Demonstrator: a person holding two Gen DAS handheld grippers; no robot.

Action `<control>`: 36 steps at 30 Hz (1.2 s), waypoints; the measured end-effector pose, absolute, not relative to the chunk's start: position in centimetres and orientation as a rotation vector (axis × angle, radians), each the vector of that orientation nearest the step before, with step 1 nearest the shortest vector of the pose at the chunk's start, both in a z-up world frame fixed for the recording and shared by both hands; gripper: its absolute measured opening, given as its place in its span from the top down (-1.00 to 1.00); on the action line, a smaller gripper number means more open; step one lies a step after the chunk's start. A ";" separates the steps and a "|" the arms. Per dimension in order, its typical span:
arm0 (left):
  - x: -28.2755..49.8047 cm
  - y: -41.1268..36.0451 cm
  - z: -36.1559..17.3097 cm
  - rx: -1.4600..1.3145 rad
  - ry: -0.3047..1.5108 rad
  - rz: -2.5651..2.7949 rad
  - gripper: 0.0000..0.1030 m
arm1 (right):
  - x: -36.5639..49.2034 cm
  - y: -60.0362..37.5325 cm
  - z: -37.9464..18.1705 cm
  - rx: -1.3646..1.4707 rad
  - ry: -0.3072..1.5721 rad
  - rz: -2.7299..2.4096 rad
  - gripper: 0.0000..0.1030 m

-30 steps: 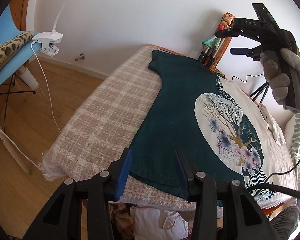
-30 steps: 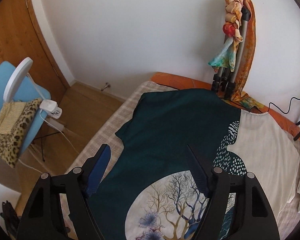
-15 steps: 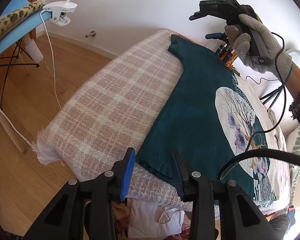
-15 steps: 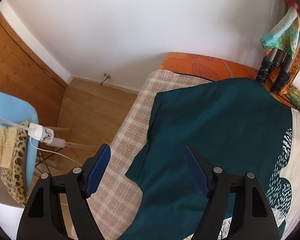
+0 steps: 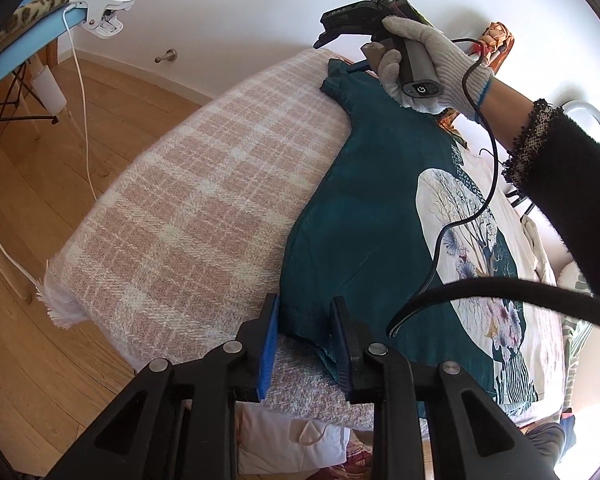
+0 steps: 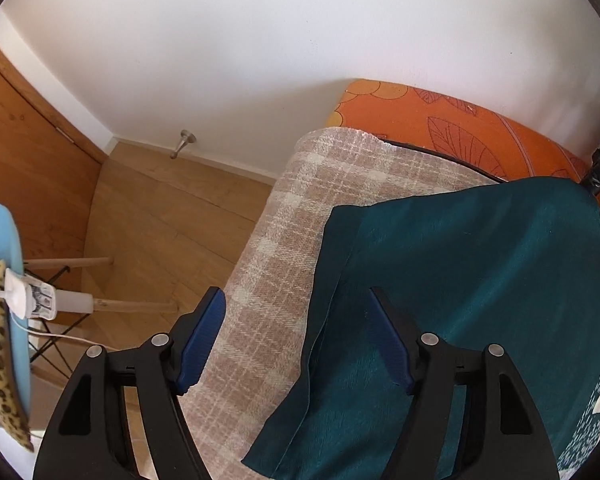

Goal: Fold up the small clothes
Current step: 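Move left gripper to the green hem while right gripper reaches the green shoulder, then grasp the green side with both grippers and fold it lengthwise over the print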

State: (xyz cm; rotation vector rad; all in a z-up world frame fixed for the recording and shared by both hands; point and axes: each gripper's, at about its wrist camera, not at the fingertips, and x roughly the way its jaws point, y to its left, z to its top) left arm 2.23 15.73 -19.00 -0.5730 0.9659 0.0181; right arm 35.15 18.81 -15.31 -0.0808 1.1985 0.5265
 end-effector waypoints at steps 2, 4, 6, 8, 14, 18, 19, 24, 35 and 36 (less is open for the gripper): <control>2.2 15.7 -19.0 -0.571 0.966 0.019 0.62 | 35.4 18.9 -15.7 -0.096 1.199 0.517 -0.31; 2.2 15.7 -19.1 -0.584 0.968 0.010 0.76 | 35.7 18.8 -16.0 -0.106 1.206 0.516 -0.31; 2.3 15.7 -19.2 -0.594 0.970 0.002 0.85 | 35.9 18.8 -16.3 -0.115 1.214 0.515 -0.25; 2.3 15.6 -19.1 -0.590 0.967 0.002 0.89 | 35.7 19.2 -16.5 -0.152 1.198 0.514 -0.25; 2.2 15.5 -18.6 -0.595 0.941 0.004 0.95 | 35.4 19.7 -16.4 -0.314 1.147 0.451 0.40; 2.1 15.2 -18.0 -0.591 0.919 -0.011 0.95 | 35.9 18.2 -16.0 -0.285 1.151 0.441 0.92; 2.1 15.1 -17.8 -0.591 0.913 -0.016 0.95 | 36.0 17.9 -15.9 -0.270 1.152 0.446 0.93; 1.7 14.1 -16.5 -0.556 0.878 -0.048 0.95 | 36.0 16.3 -14.6 -0.207 1.131 0.491 0.94; 1.8 10.8 -14.8 -0.473 0.846 -0.132 0.96 | 36.1 8.8 -10.4 0.039 1.025 0.558 0.94; 1.8 10.1 -14.6 -0.457 0.845 -0.150 0.96 | 36.0 7.7 -10.0 0.044 1.010 0.553 0.94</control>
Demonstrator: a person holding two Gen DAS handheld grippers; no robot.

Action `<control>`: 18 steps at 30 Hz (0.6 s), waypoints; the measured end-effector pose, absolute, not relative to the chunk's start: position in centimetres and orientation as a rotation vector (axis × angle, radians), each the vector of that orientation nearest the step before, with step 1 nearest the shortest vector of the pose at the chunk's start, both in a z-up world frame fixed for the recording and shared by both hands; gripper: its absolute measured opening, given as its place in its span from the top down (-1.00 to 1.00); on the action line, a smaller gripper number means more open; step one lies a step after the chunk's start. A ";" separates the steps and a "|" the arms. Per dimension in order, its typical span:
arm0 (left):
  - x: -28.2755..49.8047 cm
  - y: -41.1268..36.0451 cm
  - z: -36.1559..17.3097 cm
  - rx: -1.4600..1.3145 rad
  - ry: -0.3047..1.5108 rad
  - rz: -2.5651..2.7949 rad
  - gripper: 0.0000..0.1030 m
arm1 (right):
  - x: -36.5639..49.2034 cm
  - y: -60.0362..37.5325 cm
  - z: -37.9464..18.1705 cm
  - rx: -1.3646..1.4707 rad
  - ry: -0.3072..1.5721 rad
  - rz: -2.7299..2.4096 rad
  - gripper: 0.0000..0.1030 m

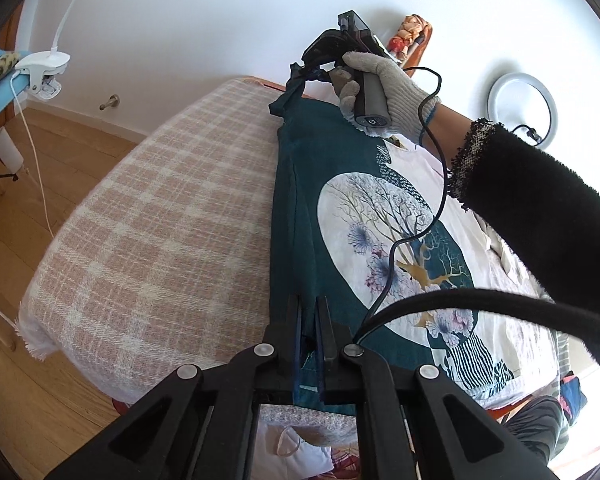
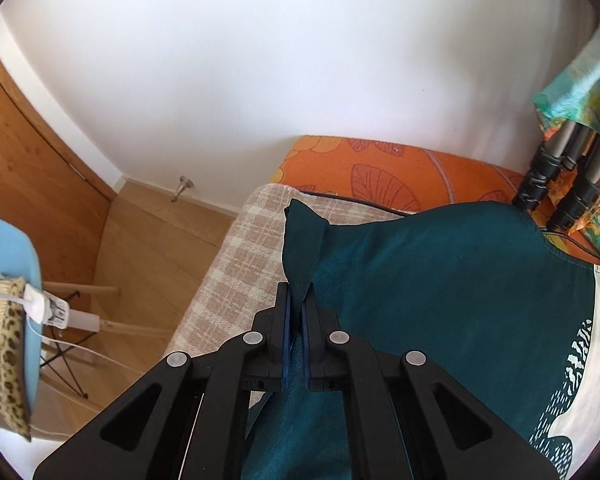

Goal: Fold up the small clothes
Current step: 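Grasp the green side with both grippers and fold it lengthwise over the print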

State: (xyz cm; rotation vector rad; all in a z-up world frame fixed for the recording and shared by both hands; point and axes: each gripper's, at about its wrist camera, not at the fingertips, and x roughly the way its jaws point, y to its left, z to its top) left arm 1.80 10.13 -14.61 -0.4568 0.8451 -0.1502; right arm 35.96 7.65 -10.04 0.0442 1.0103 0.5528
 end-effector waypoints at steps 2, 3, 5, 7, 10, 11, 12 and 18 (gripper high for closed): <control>1.9 8.8 -14.4 -0.433 0.849 -0.188 0.96 | 35.9 5.3 -9.7 0.077 1.003 0.539 0.94; 2.0 8.1 -14.4 -0.419 0.853 -0.207 0.96 | 35.9 4.1 -9.7 0.095 1.006 0.530 0.94; 2.3 6.8 -14.4 -0.396 0.867 -0.239 0.96 | 35.9 2.0 -9.9 0.109 1.010 0.497 0.94; 2.6 5.7 -14.4 -0.377 0.880 -0.270 0.96 | 35.8 -0.2 -9.9 0.128 1.005 0.469 0.94; 2.9 3.8 -14.5 -0.331 0.894 -0.299 0.96 | 36.0 -3.0 -10.7 0.152 1.025 0.428 0.94; 3.0 3.3 -14.5 -0.321 0.897 -0.307 0.96 | 36.1 -3.8 -11.2 0.161 1.041 0.424 0.94; 2.8 2.7 -14.5 -0.312 0.899 -0.315 0.96 | 36.3 -4.4 -11.6 0.167 1.050 0.414 0.94; 3.0 0.8 -14.8 -0.280 0.933 -0.368 0.95 | 36.8 -6.0 -13.1 0.091 1.073 0.327 0.92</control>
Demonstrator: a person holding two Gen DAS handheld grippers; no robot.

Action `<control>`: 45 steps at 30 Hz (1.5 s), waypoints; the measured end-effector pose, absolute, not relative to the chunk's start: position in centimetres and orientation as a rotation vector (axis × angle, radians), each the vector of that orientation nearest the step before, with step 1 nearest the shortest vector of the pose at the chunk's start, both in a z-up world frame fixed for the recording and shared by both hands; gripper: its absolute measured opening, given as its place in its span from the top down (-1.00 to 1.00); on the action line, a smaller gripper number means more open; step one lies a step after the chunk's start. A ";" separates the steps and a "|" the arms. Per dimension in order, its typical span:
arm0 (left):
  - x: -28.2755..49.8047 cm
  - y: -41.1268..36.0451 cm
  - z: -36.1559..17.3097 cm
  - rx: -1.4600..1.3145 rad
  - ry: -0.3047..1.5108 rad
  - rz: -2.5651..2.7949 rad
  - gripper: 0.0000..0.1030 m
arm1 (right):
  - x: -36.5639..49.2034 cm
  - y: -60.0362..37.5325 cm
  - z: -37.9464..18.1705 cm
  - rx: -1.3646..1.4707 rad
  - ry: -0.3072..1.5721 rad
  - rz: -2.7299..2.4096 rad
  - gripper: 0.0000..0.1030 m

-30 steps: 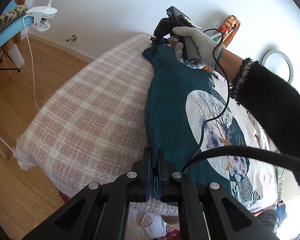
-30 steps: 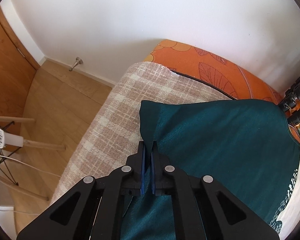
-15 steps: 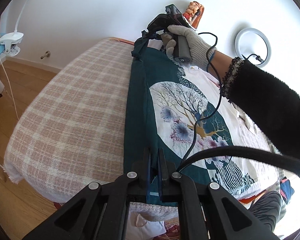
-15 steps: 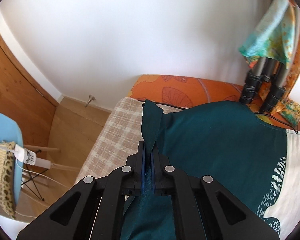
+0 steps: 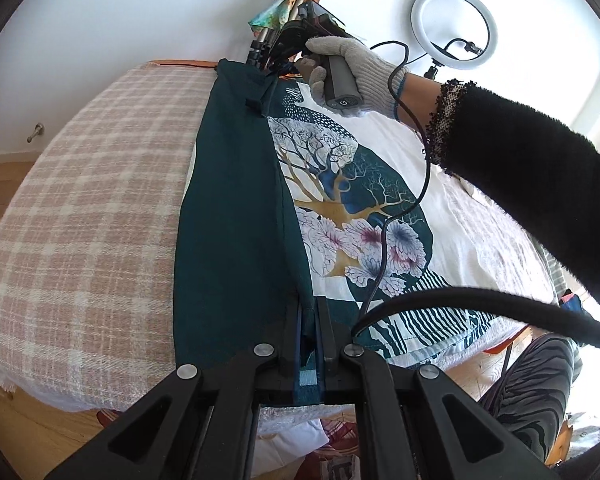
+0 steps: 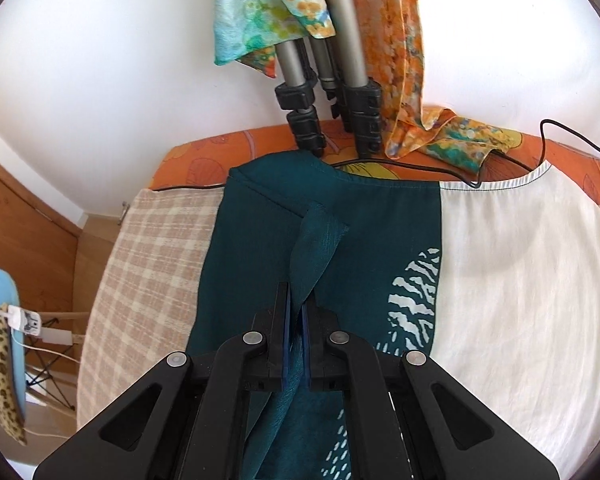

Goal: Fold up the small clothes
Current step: 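Grasp the green side with both grippers and fold it lengthwise over the print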

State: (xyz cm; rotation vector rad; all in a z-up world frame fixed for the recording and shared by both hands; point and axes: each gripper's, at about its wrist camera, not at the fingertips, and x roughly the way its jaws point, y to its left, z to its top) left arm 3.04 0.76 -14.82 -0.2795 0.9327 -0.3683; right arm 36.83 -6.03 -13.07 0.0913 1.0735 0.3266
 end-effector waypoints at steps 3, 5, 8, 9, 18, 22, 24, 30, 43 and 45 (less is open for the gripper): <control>3.1 0.1 -14.9 -0.273 0.950 -0.404 0.49 | 36.9 -6.5 -13.2 0.064 1.079 0.308 0.79; 2.9 -0.1 -14.7 -0.268 0.940 -0.420 0.49 | 36.6 -7.6 -12.3 0.066 1.053 0.302 0.55; 2.6 0.1 -14.3 -0.262 0.915 -0.416 0.49 | 35.6 -7.2 -11.0 0.066 1.012 0.310 0.35; 2.5 0.1 -14.3 -0.251 0.912 -0.401 0.49 | 35.0 -6.8 -10.8 0.075 1.013 0.355 0.35; 3.2 2.7 -15.7 -0.362 0.968 -0.324 0.49 | 31.4 -0.9 -14.2 0.114 1.150 0.595 0.35; 2.5 2.5 -15.1 -0.327 0.950 -0.338 0.45 | 30.7 -1.6 -15.4 0.063 1.195 0.553 0.35; 2.1 2.4 -14.9 -0.309 0.944 -0.347 0.44 | 30.2 -2.5 -15.4 0.015 1.193 0.511 0.35; 0.4 1.5 -13.9 -0.139 0.901 -0.293 0.44 | 29.0 -6.3 -13.9 -0.058 1.157 0.375 0.35; -1.1 -1.1 -11.7 0.052 0.781 -0.206 0.40 | 23.8 -15.9 -6.7 0.053 1.014 0.393 0.34; -1.4 -2.0 -11.3 0.069 0.777 -0.213 0.40 | 22.5 -17.7 -5.3 0.060 0.988 0.394 0.34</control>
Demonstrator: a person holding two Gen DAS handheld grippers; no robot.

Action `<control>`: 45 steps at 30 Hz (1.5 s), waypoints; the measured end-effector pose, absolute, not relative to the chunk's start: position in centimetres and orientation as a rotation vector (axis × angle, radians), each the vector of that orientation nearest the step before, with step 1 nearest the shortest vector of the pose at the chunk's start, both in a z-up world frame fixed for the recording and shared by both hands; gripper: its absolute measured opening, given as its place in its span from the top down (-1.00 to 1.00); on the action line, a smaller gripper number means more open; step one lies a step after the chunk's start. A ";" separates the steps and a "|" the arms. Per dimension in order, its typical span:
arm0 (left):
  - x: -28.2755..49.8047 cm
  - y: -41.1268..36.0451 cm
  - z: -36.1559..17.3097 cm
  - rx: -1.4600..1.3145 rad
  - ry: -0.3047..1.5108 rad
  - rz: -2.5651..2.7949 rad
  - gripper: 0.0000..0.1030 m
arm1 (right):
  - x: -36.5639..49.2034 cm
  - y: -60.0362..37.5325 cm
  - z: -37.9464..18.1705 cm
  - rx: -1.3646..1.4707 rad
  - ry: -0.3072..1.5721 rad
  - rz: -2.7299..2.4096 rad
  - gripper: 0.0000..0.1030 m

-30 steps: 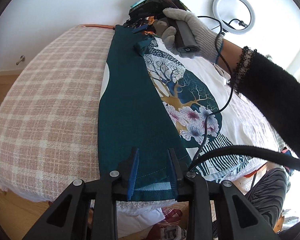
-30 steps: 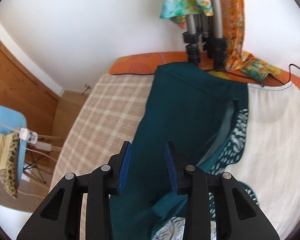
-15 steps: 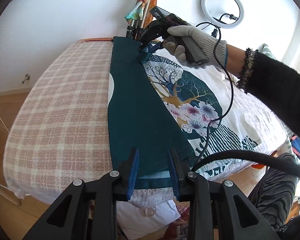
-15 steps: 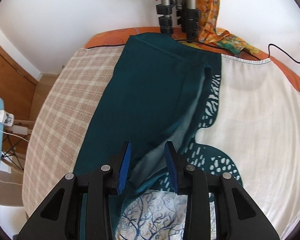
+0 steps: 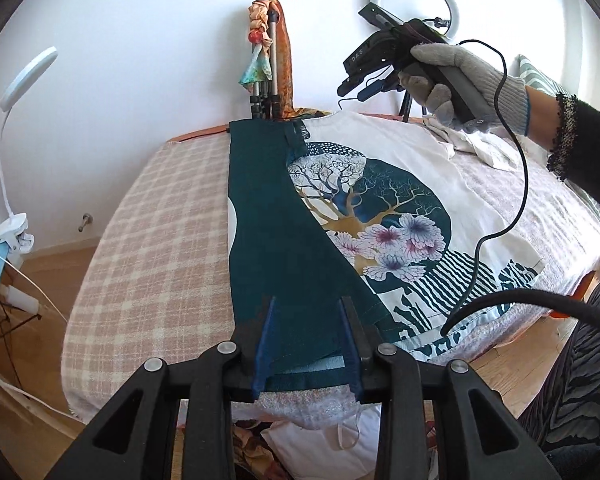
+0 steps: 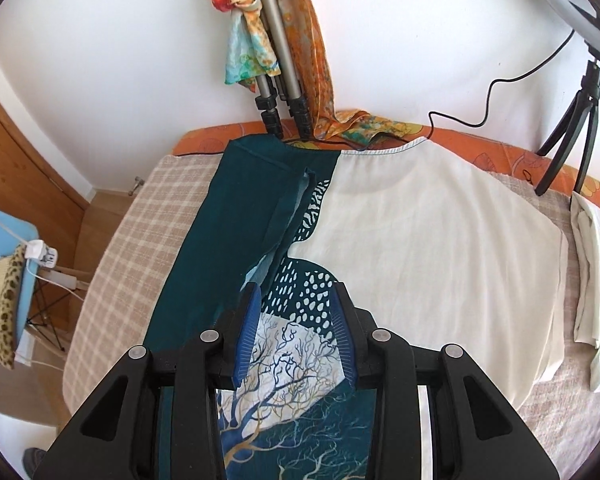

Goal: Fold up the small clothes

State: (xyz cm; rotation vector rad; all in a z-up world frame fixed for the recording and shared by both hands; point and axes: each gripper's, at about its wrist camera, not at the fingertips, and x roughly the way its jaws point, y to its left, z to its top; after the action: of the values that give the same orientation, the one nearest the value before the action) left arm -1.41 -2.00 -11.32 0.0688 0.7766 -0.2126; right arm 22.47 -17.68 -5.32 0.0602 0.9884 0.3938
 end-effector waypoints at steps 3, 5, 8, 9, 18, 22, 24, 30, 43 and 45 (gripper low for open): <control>-1.8 -3.9 -10.8 0.089 0.766 -0.236 0.40 | 20.4 -20.9 -3.6 0.091 0.952 0.390 0.34; -2.2 -5.7 -10.5 0.120 0.749 -0.254 0.40 | 19.2 -23.1 -2.5 0.107 0.934 0.388 0.34; -2.5 -8.3 -10.3 0.147 0.736 -0.303 0.39 | 17.4 -26.6 -1.2 0.102 0.905 0.367 0.27; -2.5 -9.2 -10.2 0.141 0.740 -0.333 0.34 | 16.7 -27.7 -0.8 0.098 0.896 0.358 0.15; -1.8 -19.0 -11.1 0.131 0.768 -0.598 0.32 | 12.9 -36.8 -1.9 0.083 0.889 0.293 0.09; -0.5 -22.4 -12.4 0.110 0.814 -0.662 0.33 | 12.5 -39.7 -3.1 0.129 0.909 0.284 0.09; -0.1 -23.9 -12.9 0.110 0.830 -0.679 0.33 | 12.6 -40.6 -3.9 0.154 0.928 0.293 0.09; 0.9 -27.5 -14.3 0.134 0.876 -0.719 0.31 | 13.4 -41.6 -6.5 0.189 0.964 0.296 0.08; 2.2 -30.4 -16.5 0.231 0.892 -0.704 0.69 | 17.9 -41.6 -10.8 0.315 1.041 0.347 0.08; 2.8 -29.9 -16.5 0.197 0.903 -0.718 0.95 | 18.7 -41.6 -11.5 0.345 1.051 0.358 0.08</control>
State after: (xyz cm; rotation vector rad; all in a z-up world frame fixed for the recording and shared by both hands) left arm 2.76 -29.92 -16.54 0.1969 0.9027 -0.7177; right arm 18.66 -41.63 -11.49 0.3453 1.0511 0.3583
